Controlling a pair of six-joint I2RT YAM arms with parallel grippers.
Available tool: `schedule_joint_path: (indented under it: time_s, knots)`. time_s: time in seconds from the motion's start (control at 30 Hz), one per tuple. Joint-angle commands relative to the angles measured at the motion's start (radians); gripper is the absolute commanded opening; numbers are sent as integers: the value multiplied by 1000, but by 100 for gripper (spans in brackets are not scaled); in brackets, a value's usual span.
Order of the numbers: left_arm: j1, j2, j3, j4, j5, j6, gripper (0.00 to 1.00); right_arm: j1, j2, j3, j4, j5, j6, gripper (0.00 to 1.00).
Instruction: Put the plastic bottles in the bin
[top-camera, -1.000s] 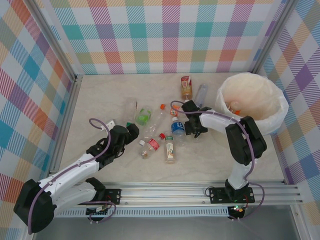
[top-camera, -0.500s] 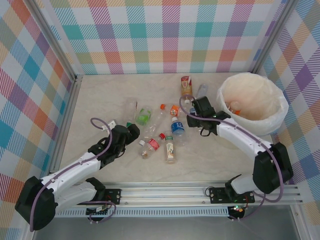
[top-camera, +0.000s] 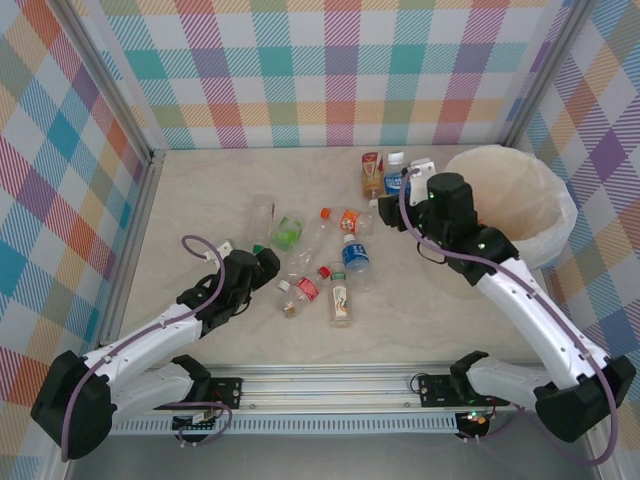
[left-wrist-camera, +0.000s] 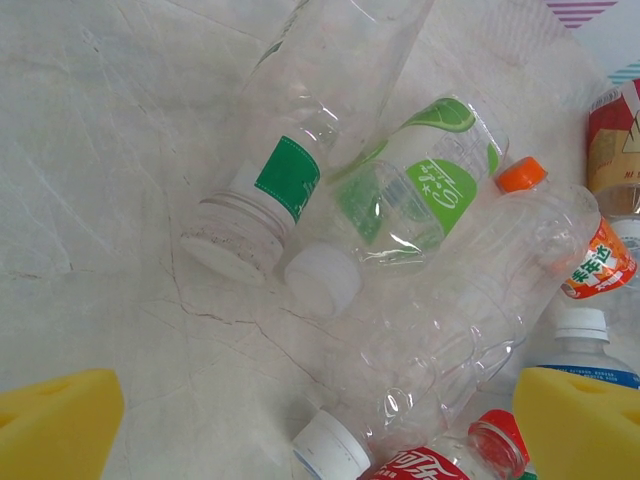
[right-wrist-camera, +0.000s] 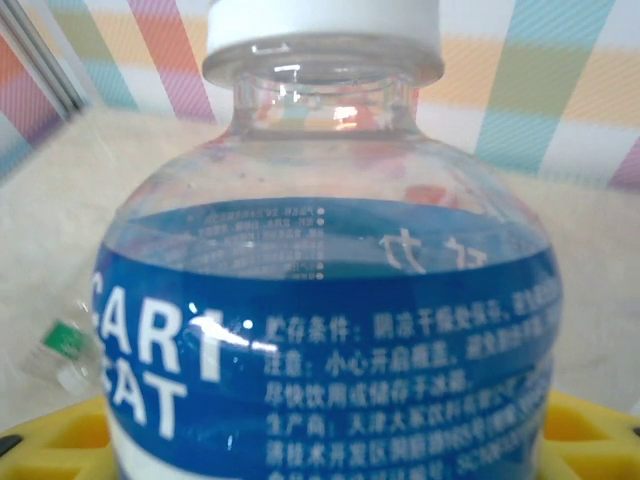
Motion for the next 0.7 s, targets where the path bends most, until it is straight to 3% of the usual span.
schedule_joint_path:
  time_s: [0.0, 0.23, 0.4, 0.67]
  knots:
    - [10, 3, -9, 15, 5, -5, 100, -34, -54, 43, 82, 11, -56, 47]
    - [12, -5, -8, 16, 15, 5, 100, -146, -116, 26, 129, 156, -78, 46]
    - [15, -8, -9, 6, 9, 11, 100, -308, -132, 24, 79, 111, -35, 46]
    - [21, -9, 2, 9, 31, 68, 100, -467, -100, 55, -22, 84, -21, 48]
